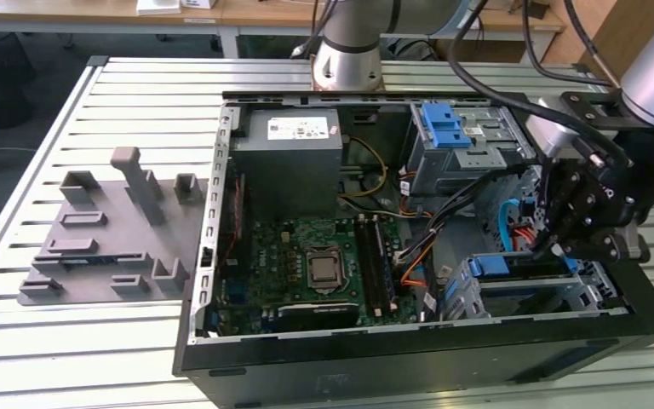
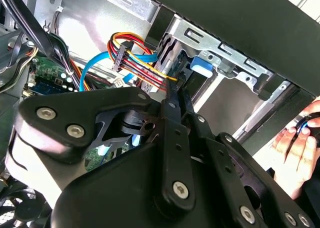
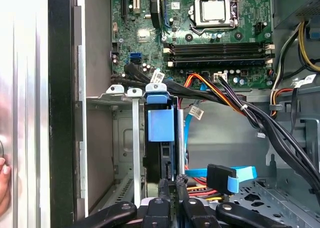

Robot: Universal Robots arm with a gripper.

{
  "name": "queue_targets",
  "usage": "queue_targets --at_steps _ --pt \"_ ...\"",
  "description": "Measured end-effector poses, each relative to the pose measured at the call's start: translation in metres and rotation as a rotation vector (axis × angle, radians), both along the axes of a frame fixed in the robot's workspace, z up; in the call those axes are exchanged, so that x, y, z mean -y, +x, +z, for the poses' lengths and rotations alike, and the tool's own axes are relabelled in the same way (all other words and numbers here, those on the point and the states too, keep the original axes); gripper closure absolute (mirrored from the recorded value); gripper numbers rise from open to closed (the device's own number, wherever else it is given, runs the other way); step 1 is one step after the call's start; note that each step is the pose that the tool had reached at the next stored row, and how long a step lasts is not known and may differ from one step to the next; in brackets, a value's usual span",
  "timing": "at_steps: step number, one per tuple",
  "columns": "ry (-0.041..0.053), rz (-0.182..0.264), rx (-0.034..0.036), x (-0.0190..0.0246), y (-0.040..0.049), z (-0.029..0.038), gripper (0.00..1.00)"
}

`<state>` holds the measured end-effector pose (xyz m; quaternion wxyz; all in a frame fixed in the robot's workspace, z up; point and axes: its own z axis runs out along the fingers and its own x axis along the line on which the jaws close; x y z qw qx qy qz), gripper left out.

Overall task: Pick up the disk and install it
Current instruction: 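Insert the first disk wire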

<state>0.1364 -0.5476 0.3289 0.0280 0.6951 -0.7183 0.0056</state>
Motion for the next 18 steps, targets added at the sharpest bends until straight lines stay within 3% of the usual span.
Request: queue_targets --at_steps 10,11,18 --pt "0.0005 0.0 -0.0006 0.0 0.0 -0.0008 0.82" --pt "0.0004 0.0 -0.0006 0.0 0.0001 -0.0001 0.76" --pt "0.0006 0.0 -0.0007 0.0 0.0001 0.0132 0.78"
